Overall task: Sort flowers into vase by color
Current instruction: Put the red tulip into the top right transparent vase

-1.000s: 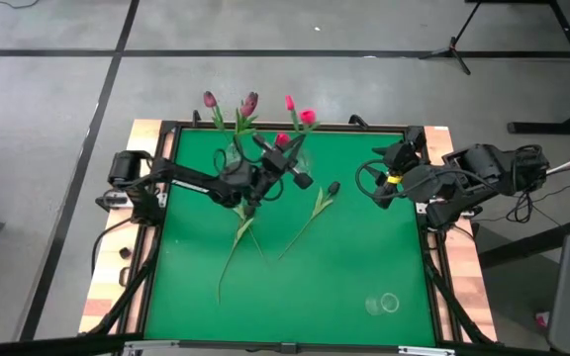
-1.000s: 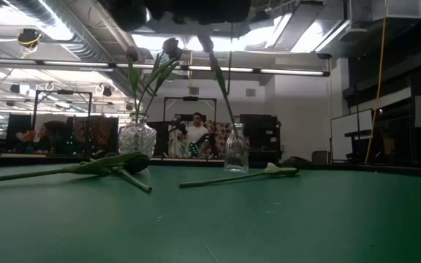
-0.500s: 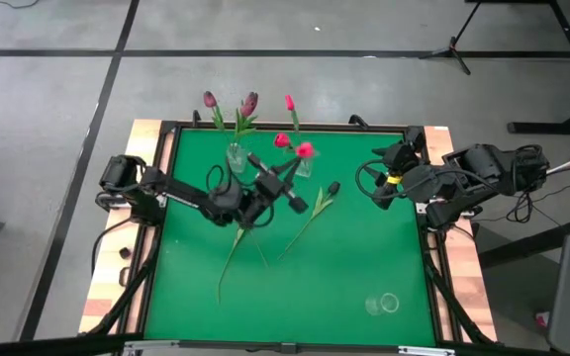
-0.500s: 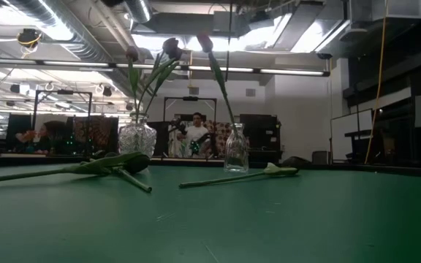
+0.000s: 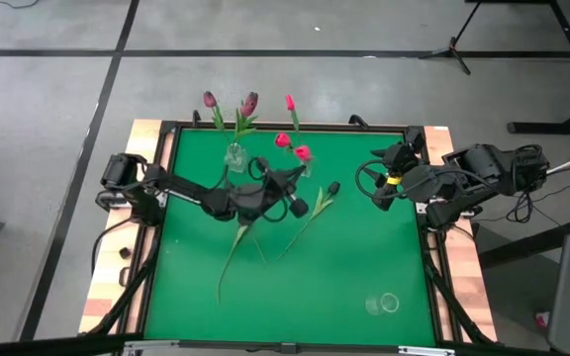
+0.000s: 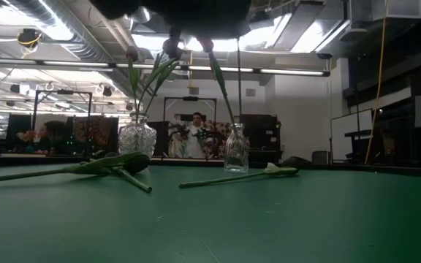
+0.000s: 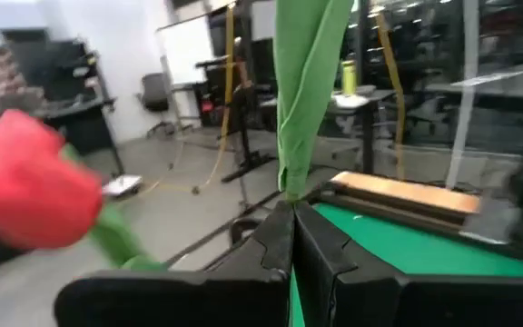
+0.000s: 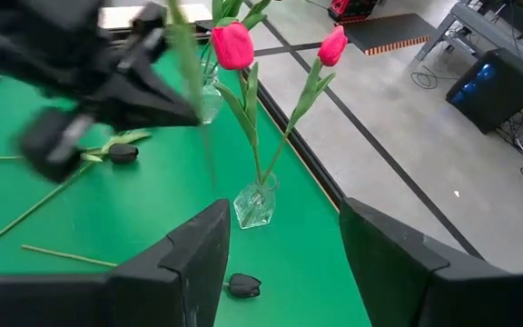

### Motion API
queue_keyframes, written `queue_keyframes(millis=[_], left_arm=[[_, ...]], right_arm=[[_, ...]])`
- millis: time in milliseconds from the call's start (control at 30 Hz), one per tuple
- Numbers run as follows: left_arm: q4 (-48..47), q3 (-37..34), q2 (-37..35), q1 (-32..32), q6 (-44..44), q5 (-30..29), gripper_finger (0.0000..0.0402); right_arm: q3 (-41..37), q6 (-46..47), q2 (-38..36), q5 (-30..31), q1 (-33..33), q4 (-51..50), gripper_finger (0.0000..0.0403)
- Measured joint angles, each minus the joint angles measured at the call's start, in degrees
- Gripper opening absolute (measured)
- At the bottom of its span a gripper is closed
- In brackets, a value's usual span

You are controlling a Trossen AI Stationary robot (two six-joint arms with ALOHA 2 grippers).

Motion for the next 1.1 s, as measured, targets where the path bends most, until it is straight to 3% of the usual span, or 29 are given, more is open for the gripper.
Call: queue_keyframes(millis=[200, 400, 567, 867, 1100], left_arm=[[2.5, -2.0, 0.1, 5.6, -1.9, 5.6, 0.0000], [8.1, -2.0, 0.1, 8.7, 2.1, 5.6, 0.0000], [7.1, -2.0, 0.1, 9.4, 1.5, 5.7, 0.0000], [7.5, -2.0, 0.1, 5.0, 6.7, -0.2, 0.0000], [7.4, -2.0, 0.1, 1.8, 5.0, -2.1, 0.0000]], right_arm=[[0.0, 0.0, 0.0, 0.0, 0.0, 0.0, 0.0209], [0.0, 0.0, 0.0, 0.0, 0.0, 0.0, 0.0209], [0.0, 0.0, 0.0, 0.0, 0.0, 0.0, 0.0209], [0.0, 0.0, 0.0, 0.0, 0.0, -1.4, 0.0209], [0.0, 0.0, 0.0, 0.0, 0.0, -1.4, 0.0209]])
